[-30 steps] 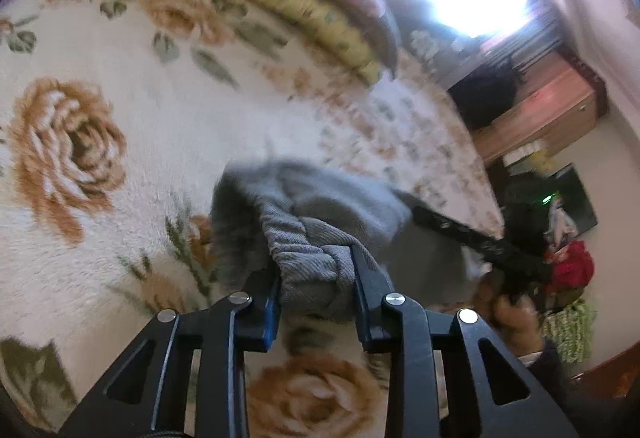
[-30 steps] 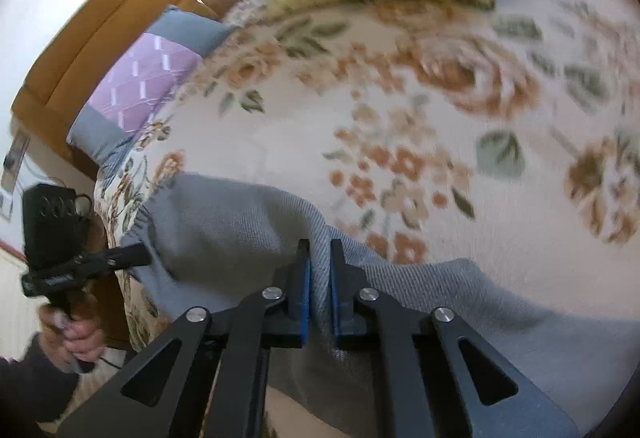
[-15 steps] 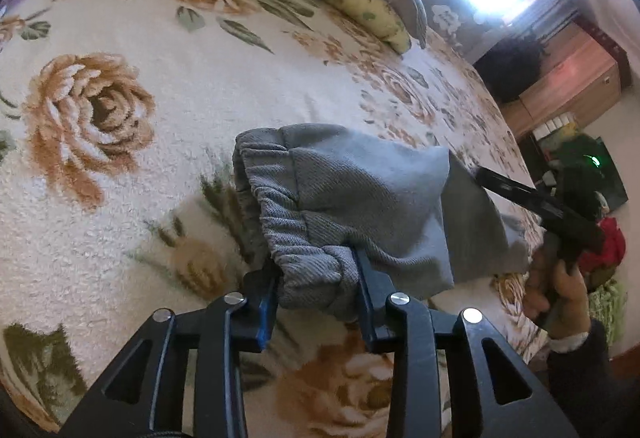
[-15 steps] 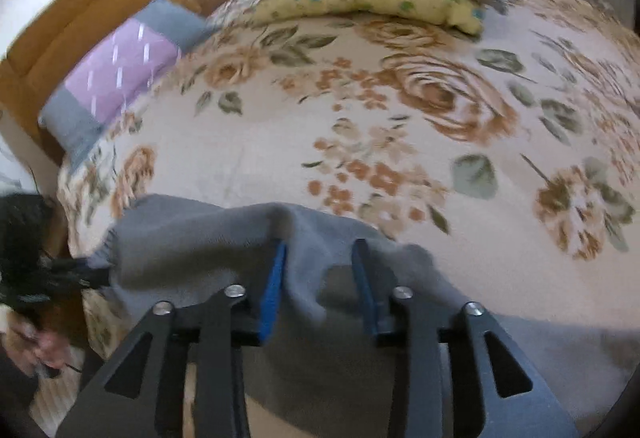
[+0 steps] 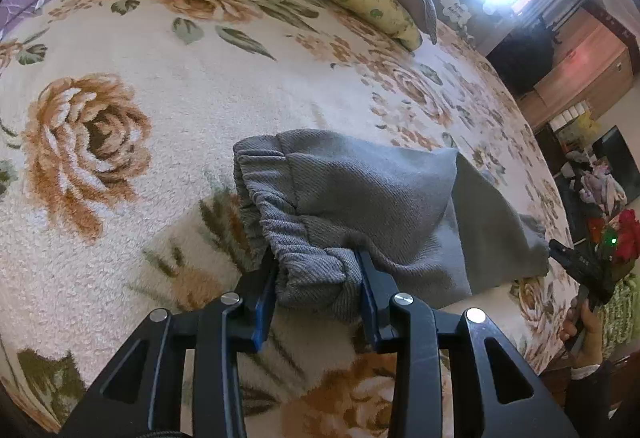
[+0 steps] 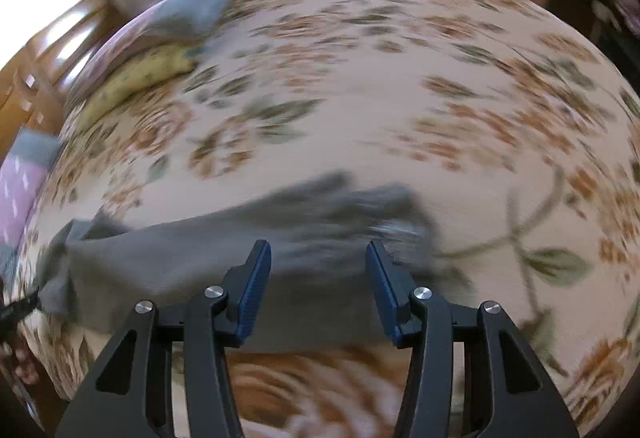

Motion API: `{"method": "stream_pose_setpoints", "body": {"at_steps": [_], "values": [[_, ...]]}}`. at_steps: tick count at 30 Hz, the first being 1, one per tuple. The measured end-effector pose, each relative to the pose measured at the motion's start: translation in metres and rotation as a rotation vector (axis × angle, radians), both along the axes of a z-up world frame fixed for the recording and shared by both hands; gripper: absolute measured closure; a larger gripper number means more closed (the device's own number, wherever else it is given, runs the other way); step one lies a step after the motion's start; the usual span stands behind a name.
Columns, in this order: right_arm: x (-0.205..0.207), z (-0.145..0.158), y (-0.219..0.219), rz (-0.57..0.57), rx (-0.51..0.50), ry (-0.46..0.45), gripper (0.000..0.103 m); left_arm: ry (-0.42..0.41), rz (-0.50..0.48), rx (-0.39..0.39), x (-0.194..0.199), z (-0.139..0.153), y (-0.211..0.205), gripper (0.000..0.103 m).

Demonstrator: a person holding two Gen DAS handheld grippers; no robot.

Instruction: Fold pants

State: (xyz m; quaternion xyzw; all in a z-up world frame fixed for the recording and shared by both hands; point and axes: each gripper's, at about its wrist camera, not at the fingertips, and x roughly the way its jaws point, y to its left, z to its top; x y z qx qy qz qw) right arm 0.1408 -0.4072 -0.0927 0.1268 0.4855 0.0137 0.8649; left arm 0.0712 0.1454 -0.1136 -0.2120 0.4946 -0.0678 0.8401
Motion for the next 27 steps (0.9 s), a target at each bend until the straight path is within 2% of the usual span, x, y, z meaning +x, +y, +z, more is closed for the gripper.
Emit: {"method": "stream_pose_setpoints", "body": {"at_steps": [5,6,7,10,12,13,14,16,17,18,19,20,21,25,27], "values": [[0.008,-0.014,0.005,0.05,0.073,0.018,0.049,0.012,-0.002,0.022,0.004,-0.001,-0.002,0.066],[0.008,-0.017,0.009,0.063,0.073,0.024,0.053,0.014,-0.002,0.028,0.005,-0.001,-0.003,0.066],[0.009,-0.017,0.012,0.062,0.047,0.028,0.078,0.014,-0.004,0.035,0.006,0.0,-0.003,0.066],[0.005,-0.006,0.006,0.049,0.058,-0.006,0.082,-0.007,-0.01,0.058,0.007,0.008,-0.006,0.066],[0.001,0.006,-0.003,0.007,-0.001,-0.033,0.082,-0.011,-0.017,0.056,0.008,0.007,-0.008,0.066],[0.001,0.007,-0.009,-0.012,-0.008,-0.031,0.082,-0.001,-0.024,0.066,0.009,0.004,-0.011,0.066],[0.003,0.0,-0.018,-0.023,0.011,0.01,0.082,0.01,-0.034,0.094,0.01,0.0,-0.014,0.066],[0.008,-0.013,-0.023,-0.029,0.001,0.091,0.071,0.014,-0.043,0.116,0.009,-0.005,-0.015,0.064],[0.006,-0.014,-0.022,-0.041,-0.029,0.1,0.066,0.015,-0.036,0.091,0.005,-0.006,-0.011,0.064],[0.003,-0.009,-0.019,-0.052,-0.069,0.088,0.055,0.019,-0.028,0.073,0.003,-0.005,-0.008,0.06],[0.0,-0.001,-0.014,-0.057,-0.108,0.06,0.052,0.024,-0.019,0.066,-0.001,-0.003,-0.005,0.057],[-0.002,0.006,-0.01,-0.059,-0.129,0.038,0.052,0.024,-0.01,0.072,-0.005,-0.001,-0.003,0.049],[-0.003,0.016,-0.003,-0.054,-0.141,0.004,0.052,0.018,-0.001,0.088,-0.011,0.004,0.0,0.046],[0.008,0.042,0.04,0.051,-0.134,-0.081,0.052,-0.022,0.004,0.141,-0.028,0.024,-0.001,0.046],[0.019,0.049,0.072,0.164,-0.069,-0.099,0.052,-0.051,-0.014,0.164,-0.031,0.036,-0.008,0.046]]}}
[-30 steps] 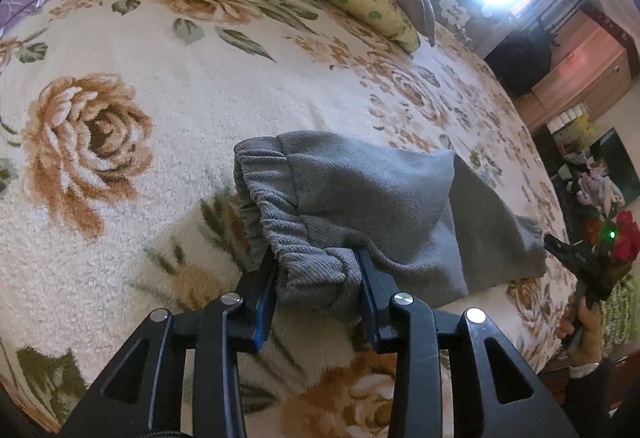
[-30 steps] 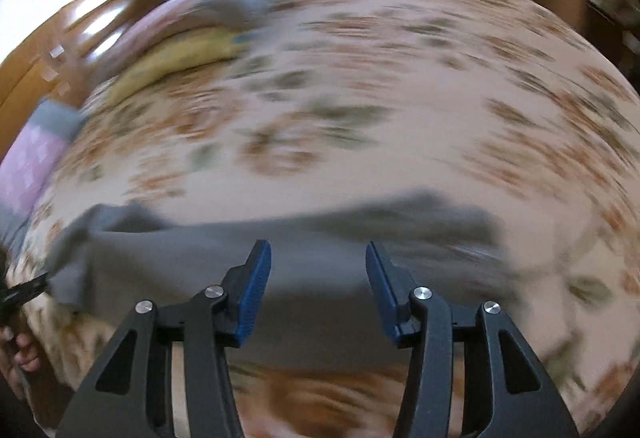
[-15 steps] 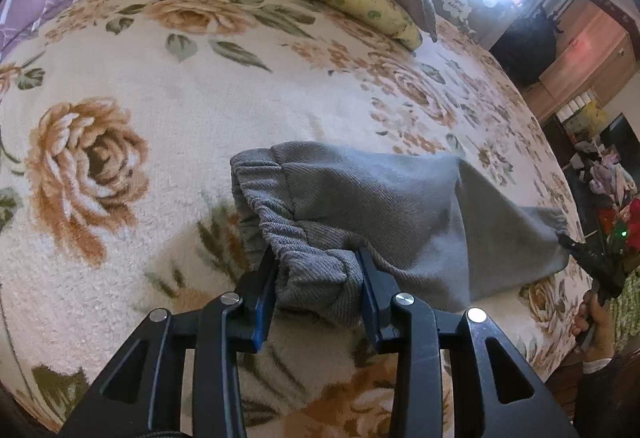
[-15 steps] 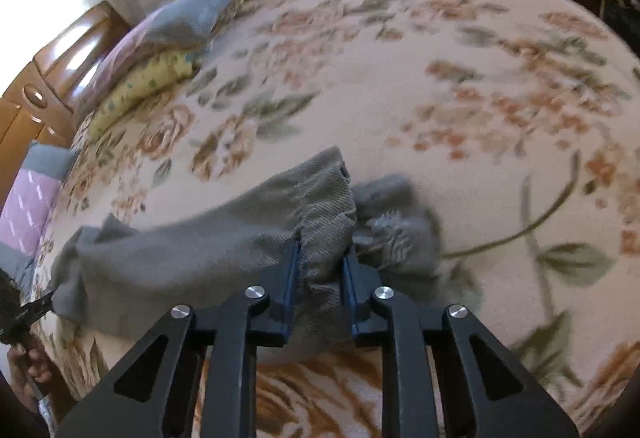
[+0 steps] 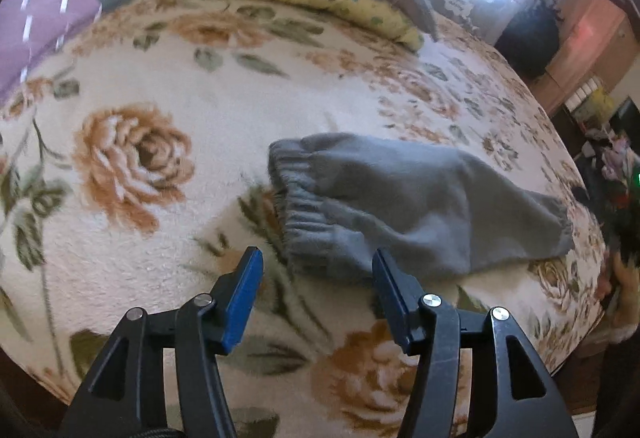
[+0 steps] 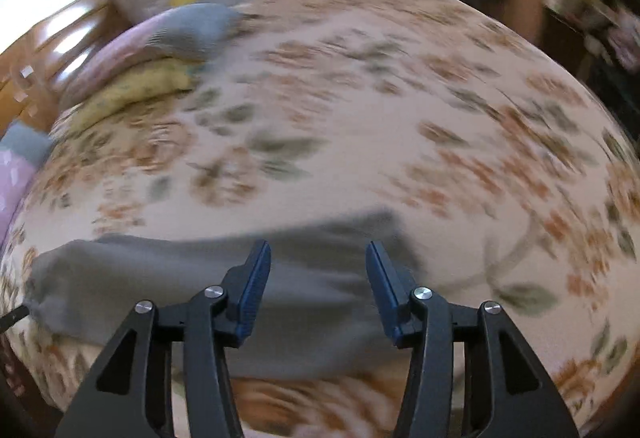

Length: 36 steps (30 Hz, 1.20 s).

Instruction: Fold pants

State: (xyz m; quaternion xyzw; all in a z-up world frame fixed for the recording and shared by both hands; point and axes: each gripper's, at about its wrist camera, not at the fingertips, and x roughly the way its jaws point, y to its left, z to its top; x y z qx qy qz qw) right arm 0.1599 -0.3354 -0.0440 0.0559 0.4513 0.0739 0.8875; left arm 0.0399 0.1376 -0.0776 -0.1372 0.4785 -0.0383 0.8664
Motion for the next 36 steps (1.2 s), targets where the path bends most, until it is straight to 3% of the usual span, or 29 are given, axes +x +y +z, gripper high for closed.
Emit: {"method": "stream_pose_setpoints", "body": {"at_steps": [3,6,9,12,17,21,24,26,29,32,36], "values": [[0.016,0.003,0.05,0.138,0.046,0.007,0.052,-0.066,-0.023,-0.004,0.0,0.021,-0.013,0.046],[0.023,0.001,0.077,0.168,0.054,0.011,0.052,-0.099,-0.074,-0.041,0.007,0.033,-0.028,0.045],[0.025,-0.009,0.083,0.191,0.138,0.045,0.052,-0.072,-0.089,-0.026,0.017,0.026,-0.039,0.041],[0.031,-0.015,0.097,0.238,0.165,0.067,0.052,-0.008,-0.012,0.001,0.02,0.005,-0.029,0.041],[0.06,-0.028,0.139,0.348,0.195,0.131,0.052,0.079,0.137,-0.12,0.014,-0.025,0.009,0.04],[0.085,-0.048,0.179,0.442,0.239,0.248,0.052,0.134,0.172,-0.19,0.019,-0.045,0.018,0.038],[0.103,-0.068,0.205,0.489,0.182,0.353,0.052,0.167,0.188,-0.263,0.026,-0.051,0.016,0.037],[0.109,-0.078,0.211,0.511,0.183,0.412,0.053,0.201,0.2,-0.345,0.02,-0.046,0.006,0.037],[0.115,-0.084,0.211,0.528,0.183,0.456,0.058,0.16,0.198,-0.455,-0.002,-0.032,-0.021,0.036],[0.119,-0.088,0.211,0.552,0.216,0.483,0.061,0.165,0.151,-0.466,0.006,-0.035,-0.065,0.035],[0.121,-0.094,0.218,0.576,0.206,0.509,0.066,0.24,0.172,-0.506,0.039,-0.068,-0.108,0.035]]}}
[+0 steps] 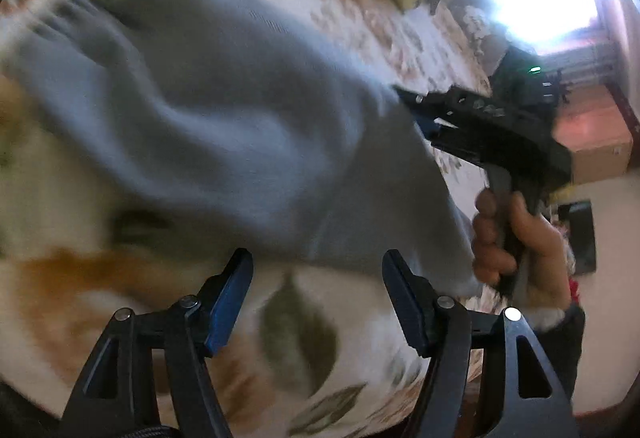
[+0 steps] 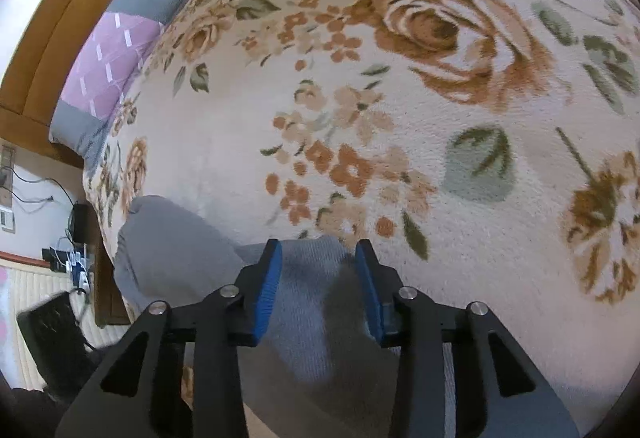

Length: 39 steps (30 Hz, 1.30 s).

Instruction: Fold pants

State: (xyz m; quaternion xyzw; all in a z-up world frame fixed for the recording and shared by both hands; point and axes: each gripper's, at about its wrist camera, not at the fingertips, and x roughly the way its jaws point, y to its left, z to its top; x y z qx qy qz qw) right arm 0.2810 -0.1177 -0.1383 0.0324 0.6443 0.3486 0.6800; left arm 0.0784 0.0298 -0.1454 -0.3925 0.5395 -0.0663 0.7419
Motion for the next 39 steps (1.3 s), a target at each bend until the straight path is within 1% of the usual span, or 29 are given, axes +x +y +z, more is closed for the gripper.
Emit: {"method": "stream_pose_setpoints", "body": {"at_steps": [2,3,6,7,8,9,10,11,12,13,14,17,20,23,26,27,28,29,33,36,39], "values": [[0.0,-0.003,0.001,0.01,0.003,0.014,0.069,-0.004,0.039,0.024,0.009,-0.005,-0.006,0.035],[0.001,-0.005,0.001,0.017,0.006,0.019,0.072,-0.014,0.076,0.022,0.013,-0.007,-0.005,0.033],[0.004,-0.01,0.003,0.031,0.014,0.028,0.078,-0.032,0.187,-0.03,0.016,-0.014,0.002,0.03],[0.004,-0.011,0.004,0.032,0.012,0.017,0.083,-0.045,0.211,-0.029,0.016,-0.014,0.001,0.03],[0.003,-0.01,0.004,0.035,0.009,0.0,0.085,-0.057,0.215,-0.015,0.016,-0.014,-0.001,0.031],[0.002,-0.009,0.004,0.037,0.007,-0.016,0.089,-0.071,0.215,0.02,0.014,-0.012,-0.005,0.045],[0.0,-0.005,0.003,0.032,0.008,-0.04,0.091,-0.073,0.216,0.05,0.014,-0.012,-0.006,0.062],[-0.001,-0.001,0.001,0.013,0.015,-0.064,0.092,-0.069,0.208,0.046,0.014,-0.014,-0.003,0.086],[-0.001,0.004,-0.002,-0.012,0.028,-0.085,0.093,-0.07,0.205,-0.001,0.012,-0.018,0.001,0.088],[0.0,0.009,-0.006,-0.034,0.045,-0.104,0.093,-0.073,0.206,-0.024,0.01,-0.019,0.004,0.089],[0.001,0.015,-0.011,-0.059,0.067,-0.128,0.093,-0.076,0.195,-0.025,0.009,-0.017,0.005,0.09],[0.005,0.027,-0.018,-0.111,0.098,-0.176,0.094,-0.096,0.161,0.024,0.008,-0.009,0.0,0.09],[0.009,0.015,-0.016,-0.13,0.079,-0.173,0.094,-0.086,0.152,0.025,0.01,-0.021,0.0,0.09],[0.011,-0.008,-0.012,-0.136,0.035,-0.162,0.094,-0.106,0.141,0.019,0.011,-0.023,0.0,0.09],[0.01,-0.009,-0.013,-0.157,0.037,-0.172,0.093,-0.102,0.106,0.028,0.012,-0.019,0.002,0.086],[0.008,-0.003,-0.015,-0.167,0.032,-0.191,0.092,-0.098,0.093,0.03,0.012,-0.016,0.003,0.085],[0.006,0.003,-0.018,-0.178,0.018,-0.215,0.088,-0.1,0.076,0.038,0.011,-0.012,0.003,0.085],[0.003,0.012,-0.022,-0.193,-0.008,-0.25,0.088,-0.098,0.06,0.056,0.009,-0.008,0.002,0.084],[-0.013,0.049,-0.054,-0.249,0.023,-0.314,0.088,-0.11,0.007,0.112,-0.01,0.009,-0.004,0.082],[-0.037,0.065,-0.093,-0.322,0.046,-0.328,0.088,-0.122,-0.039,0.12,-0.025,0.018,-0.011,0.081],[-0.062,0.067,-0.128,-0.393,0.044,-0.321,0.088,-0.14,-0.092,0.114,-0.029,0.026,-0.026,0.081]]}}
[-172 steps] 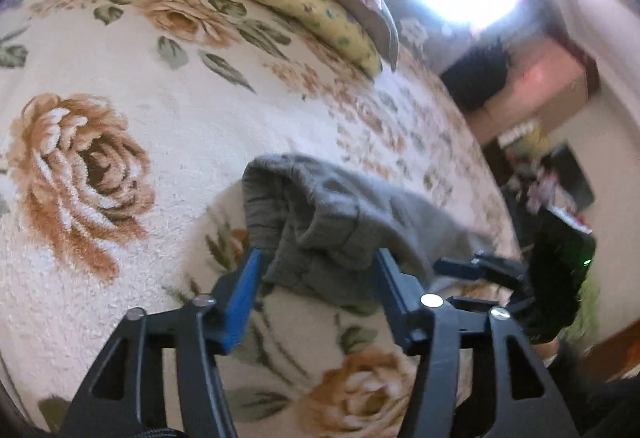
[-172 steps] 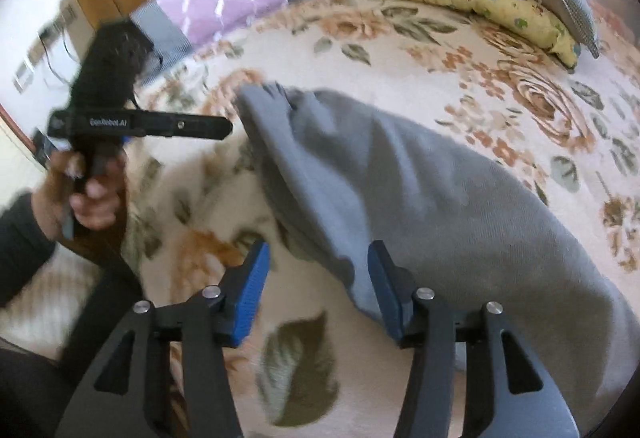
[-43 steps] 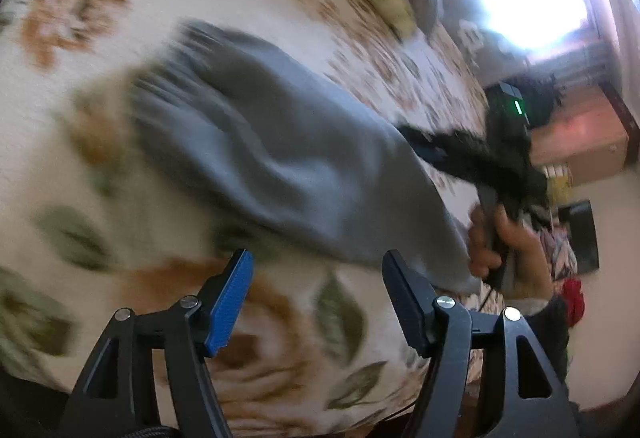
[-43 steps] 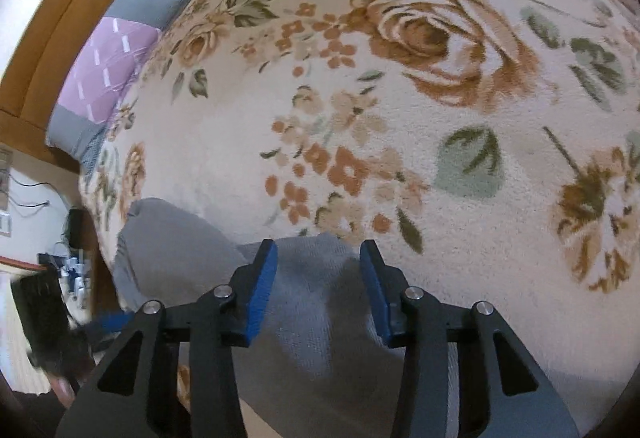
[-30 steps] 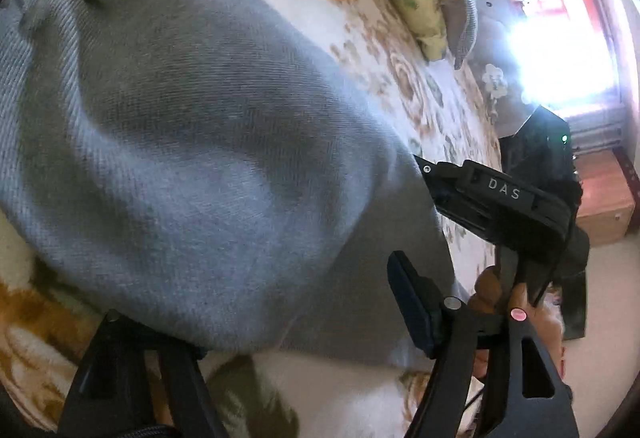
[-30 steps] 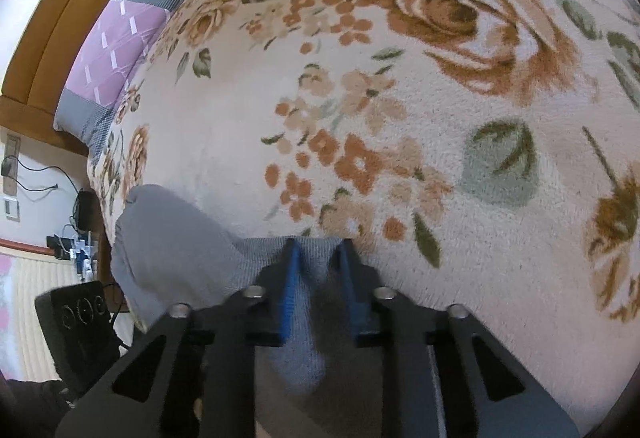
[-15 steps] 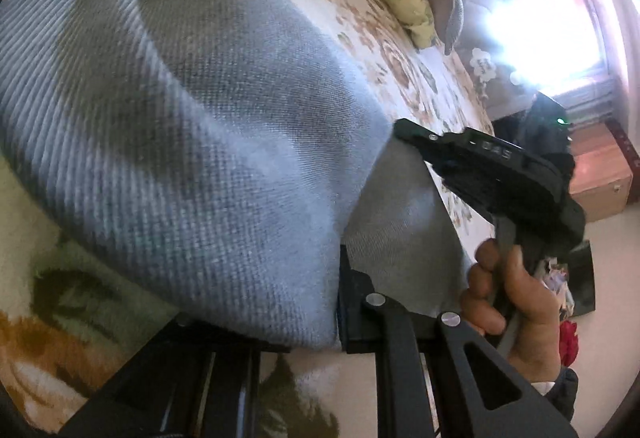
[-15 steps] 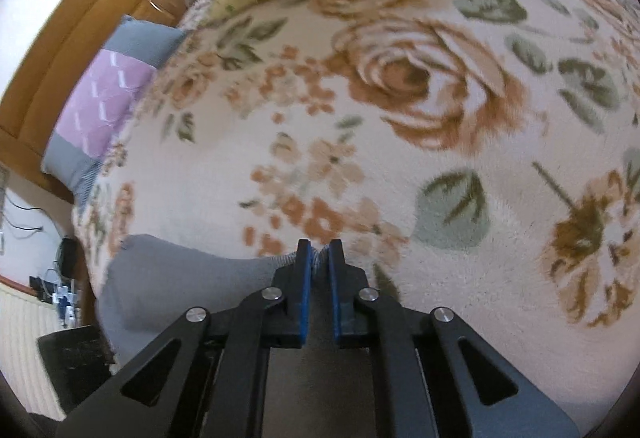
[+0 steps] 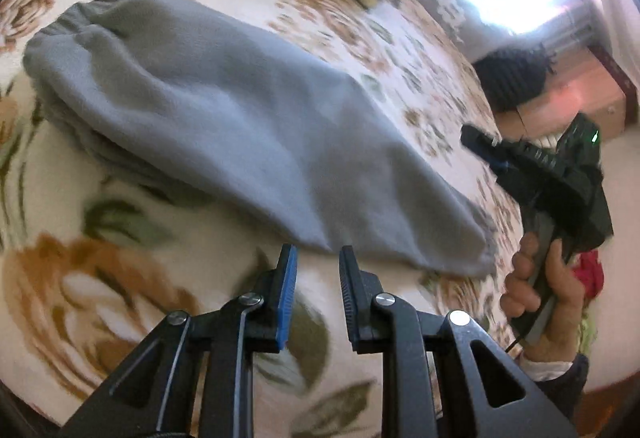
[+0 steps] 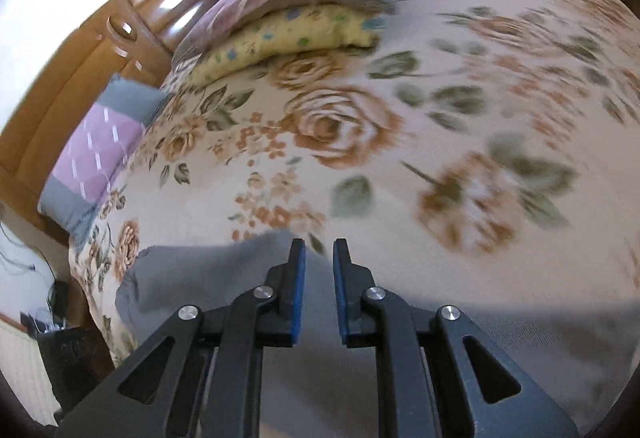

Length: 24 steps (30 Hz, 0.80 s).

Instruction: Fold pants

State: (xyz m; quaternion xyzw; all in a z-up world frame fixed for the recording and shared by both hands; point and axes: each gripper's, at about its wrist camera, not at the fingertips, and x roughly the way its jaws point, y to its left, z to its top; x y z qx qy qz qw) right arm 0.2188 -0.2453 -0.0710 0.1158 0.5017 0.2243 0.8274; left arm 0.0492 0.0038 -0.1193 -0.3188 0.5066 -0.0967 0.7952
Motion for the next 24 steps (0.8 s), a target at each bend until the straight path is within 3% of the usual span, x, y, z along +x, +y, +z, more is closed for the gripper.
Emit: {"method": "stream_pose_setpoints", "body": {"at_steps": [5,9,14,17,19,20,24], "values": [[-0.04,-0.008,-0.063,-0.136,0.015,0.042,0.088,-0.057,-0.098,0.024,0.011,0.021,-0.03,0.08],[-0.072,-0.008,-0.099,-0.224,0.016,0.05,0.088,-0.094,-0.188,0.063,0.03,0.038,-0.053,0.064],[-0.102,-0.01,-0.136,-0.317,0.007,0.057,0.087,-0.125,-0.3,0.12,0.059,0.052,-0.085,0.062],[-0.113,-0.014,-0.157,-0.372,0.012,0.068,0.079,-0.133,-0.351,0.141,0.072,0.055,-0.103,0.06],[-0.118,-0.015,-0.17,-0.409,0.016,0.062,0.06,-0.135,-0.397,0.154,0.082,0.055,-0.119,0.057],[-0.121,-0.015,-0.175,-0.421,0.02,0.055,0.056,-0.136,-0.415,0.165,0.085,0.056,-0.124,0.057],[-0.125,-0.016,-0.189,-0.451,0.04,0.052,0.055,-0.143,-0.521,0.21,0.099,0.053,-0.155,0.057]]}}
